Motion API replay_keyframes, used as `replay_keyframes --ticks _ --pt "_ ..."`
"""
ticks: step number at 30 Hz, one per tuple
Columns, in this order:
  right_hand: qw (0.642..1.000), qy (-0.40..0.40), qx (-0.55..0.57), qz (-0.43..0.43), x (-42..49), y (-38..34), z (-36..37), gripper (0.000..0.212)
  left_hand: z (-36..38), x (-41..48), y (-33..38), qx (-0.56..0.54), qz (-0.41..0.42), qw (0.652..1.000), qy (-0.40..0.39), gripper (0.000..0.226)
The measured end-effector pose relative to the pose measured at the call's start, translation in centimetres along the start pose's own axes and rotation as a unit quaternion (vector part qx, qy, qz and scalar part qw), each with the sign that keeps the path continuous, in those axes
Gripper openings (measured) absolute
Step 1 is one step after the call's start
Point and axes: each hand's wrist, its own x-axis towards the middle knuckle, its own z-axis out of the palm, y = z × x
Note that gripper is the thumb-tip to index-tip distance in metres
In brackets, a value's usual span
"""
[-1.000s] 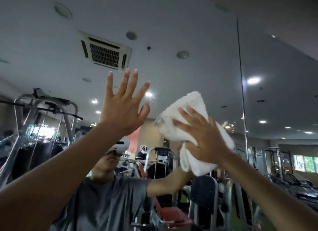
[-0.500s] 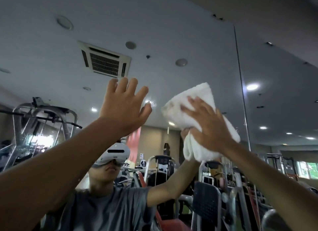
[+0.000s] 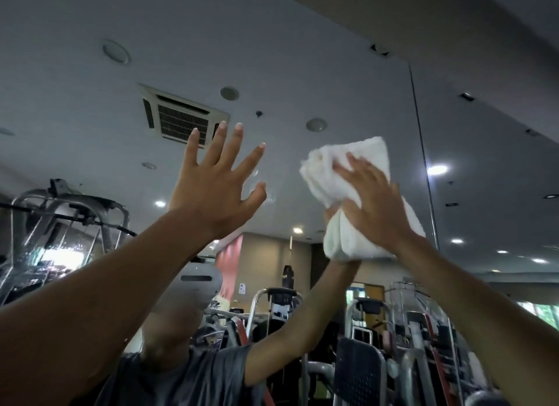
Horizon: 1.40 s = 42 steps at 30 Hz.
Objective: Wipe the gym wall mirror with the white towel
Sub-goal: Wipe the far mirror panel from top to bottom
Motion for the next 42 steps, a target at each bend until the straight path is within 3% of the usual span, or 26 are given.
replay_keyframes --ticks 3,5,6,9,11,12,14,16,18,20,23,25,30,33,35,37,39,40,42 --pt "0.979 0.052 0.012 0.194 3.7 -2.3 0.2 0.059 0.1 0.0 -0.1 -0.007 0.000 1.000 0.002 0.073" --pt "0.977 0.054 0.007 0.204 4.1 -4.5 0.4 0.057 0.1 0.0 -0.1 -0.016 -0.003 1.000 0.011 0.072" --pt "0.987 0.050 -0.002 0.153 3.4 -5.3 0.6 0.058 0.1 0.0 -0.2 -0.017 -0.003 1.000 0.014 0.072" --pt "0.992 0.007 -0.028 -0.121 -0.7 -4.6 0.9 0.065 0.2 -0.1 0.0 -0.014 -0.003 1.000 0.015 0.072" --pt "0.979 -0.027 -0.024 -0.203 -1.8 -1.9 0.6 0.070 0.3 -0.2 0.2 -0.013 -0.006 1.000 0.017 0.073" --pt "0.983 -0.030 -0.021 -0.182 -1.2 -0.6 0.2 0.070 0.3 -0.2 0.3 -0.014 -0.008 1.000 0.017 0.073" --pt "0.999 0.005 0.003 -0.037 1.4 0.8 -0.3 0.069 0.3 -0.2 0.3 -0.017 -0.009 1.000 0.015 0.074" --pt "0.988 0.045 0.022 0.145 5.5 0.1 -0.5 0.063 0.3 -0.3 0.3 -0.019 -0.009 1.000 0.014 0.074" --pt "0.971 0.061 0.016 0.229 8.7 -2.4 -0.3 0.058 0.3 -0.2 0.1 -0.018 -0.007 1.000 0.016 0.073" --pt "0.987 0.043 -0.001 0.157 9.1 -5.1 0.0 0.058 0.3 -0.1 0.0 -0.017 -0.005 1.000 0.022 0.072" --pt "0.997 -0.008 0.015 -0.074 6.3 -5.3 0.1 0.065 0.5 -0.2 0.1 -0.019 -0.005 0.999 0.037 0.073" --pt "0.994 -0.012 0.013 -0.111 5.9 -2.4 -0.4 0.068 0.6 -0.2 0.2 -0.021 -0.014 0.998 0.052 0.077" --pt "0.987 0.047 0.020 0.150 11.8 -0.1 -0.8 0.059 0.8 -0.2 0.2 -0.023 -0.010 0.997 0.066 0.079" --pt "0.973 0.074 -0.046 0.216 14.5 -4.3 -0.2 0.056 0.9 -0.1 0.1 -0.023 -0.014 0.997 0.071 0.079" --pt "0.987 0.053 -0.060 0.140 13.8 -6.7 0.3 0.059 0.8 -0.1 0.0 -0.018 -0.019 0.997 0.068 0.081" --pt "0.999 0.034 -0.033 -0.018 11.7 -6.8 0.2 0.061 0.7 0.0 0.1 -0.015 -0.025 0.998 0.063 0.082" --pt "0.988 0.004 -0.010 -0.156 10.1 -4.3 -0.3 0.067 0.6 -0.1 0.2 -0.018 -0.034 0.997 0.061 0.083" --pt "0.985 -0.005 -0.008 -0.172 10.3 -2.4 -0.6 0.069 0.6 -0.1 0.3 -0.020 -0.036 0.997 0.061 0.083" --pt "0.998 0.014 0.006 -0.063 12.2 0.6 -0.9 0.066 0.7 -0.1 0.4 -0.021 -0.037 0.997 0.062 0.083"
